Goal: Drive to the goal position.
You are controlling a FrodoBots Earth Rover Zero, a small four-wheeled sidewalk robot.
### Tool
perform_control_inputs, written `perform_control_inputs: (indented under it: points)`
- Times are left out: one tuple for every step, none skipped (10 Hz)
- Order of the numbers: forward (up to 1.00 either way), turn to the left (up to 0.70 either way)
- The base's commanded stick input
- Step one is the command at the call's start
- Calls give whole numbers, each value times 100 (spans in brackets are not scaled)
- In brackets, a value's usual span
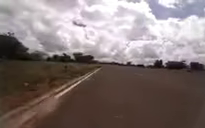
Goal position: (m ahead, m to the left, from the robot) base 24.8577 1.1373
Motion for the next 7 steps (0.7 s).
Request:
perform_control_inputs:
  points:
    - [100, 0]
    - [100, 0]
    - [100, 0]
    - [100, 0]
    - [100, 0]
    - [100, 0]
    - [100, 0]
